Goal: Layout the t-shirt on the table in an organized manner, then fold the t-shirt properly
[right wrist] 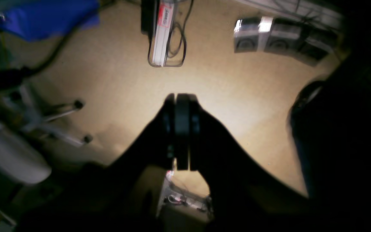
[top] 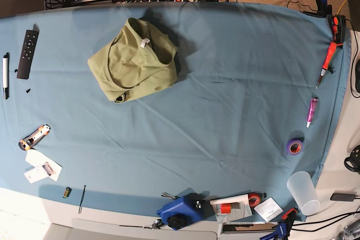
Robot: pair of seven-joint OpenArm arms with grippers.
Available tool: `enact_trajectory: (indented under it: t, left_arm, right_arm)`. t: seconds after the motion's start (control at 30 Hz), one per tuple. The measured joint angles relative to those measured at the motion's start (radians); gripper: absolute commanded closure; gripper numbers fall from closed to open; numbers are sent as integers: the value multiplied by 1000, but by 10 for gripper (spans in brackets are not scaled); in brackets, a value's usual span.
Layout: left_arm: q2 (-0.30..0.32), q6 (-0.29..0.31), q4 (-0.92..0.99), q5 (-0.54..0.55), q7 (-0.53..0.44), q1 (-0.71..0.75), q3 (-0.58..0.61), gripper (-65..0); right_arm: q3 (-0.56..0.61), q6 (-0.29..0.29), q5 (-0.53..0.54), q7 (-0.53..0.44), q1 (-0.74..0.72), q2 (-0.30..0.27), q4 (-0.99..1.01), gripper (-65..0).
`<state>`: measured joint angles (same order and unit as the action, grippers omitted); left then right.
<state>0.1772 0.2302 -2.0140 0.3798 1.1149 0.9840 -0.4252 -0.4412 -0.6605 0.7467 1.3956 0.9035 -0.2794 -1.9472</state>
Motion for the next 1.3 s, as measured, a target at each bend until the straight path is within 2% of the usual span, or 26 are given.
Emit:
enact_trajectory:
  t: [0.07, 0.17, 0.3, 0.4, 0.53, 0.7, 0.77, 0.83, 0.97, 1.0, 1.07, 1.17, 1.23, 1.3]
  left_arm:
    - [-1, 2, 70, 4, -17, -13, 0, 0]
    - [-5, 7, 179, 6, -55, -45, 0, 0]
    - [-6, 69, 373, -3, -152, -126, 0, 0]
    - [-6, 109, 569, -55, -256, -230, -1, 0]
    - [-6, 108, 843, -95, -295, -393, -1, 0]
    - [-7, 108, 1105, -151, -410, -531, -1, 0]
    - [-8, 108, 1177, -181, -474, -563, -1, 0]
    - [-8, 108, 1236, -221, -554, -583, -1, 0]
    - [-8, 108, 1329, -335, -769, -589, -1, 0]
    - [-7, 108, 1353, -356, -824, -588, -2, 0]
    - [-8, 107, 1397, -377, -911, -587, -2, 0]
    - [-8, 108, 1431, -376, -969, -586, -2, 0]
    - [-8, 108, 1432, -377, -975, -586, -2, 0]
    - [-8, 108, 1424, -376, -976, -586, -2, 0]
  right_arm:
    - [21, -21, -13, -2, -8, 0, 67, 0]
    - [70, -26, -111, -23, -41, 0, 175, 0]
    - [161, -25, -244, -158, -127, 2, 336, 0]
    - [233, -26, -367, -243, -221, 2, 486, 0]
    - [346, -23, -466, -328, -351, -6, 706, 0]
    - [513, -22, -602, -443, -473, -23, 958, 0]
    - [576, -21, -676, -512, -513, -26, 1041, 0]
    - [636, -18, -749, -624, -542, -26, 1109, 0]
    - [740, -16, -857, -859, -581, -25, 1210, 0]
    - [761, 3, -886, -935, -588, -25, 1232, 0]
    - [794, 95, -946, -1077, -597, -22, 1267, 0]
    - [816, 251, -982, -1167, -602, -9, 1306, 0]
    - [816, 293, -984, -1178, -601, 0, 1315, 0]
    - [816, 294, -983, -1180, -599, 6, 1315, 0]
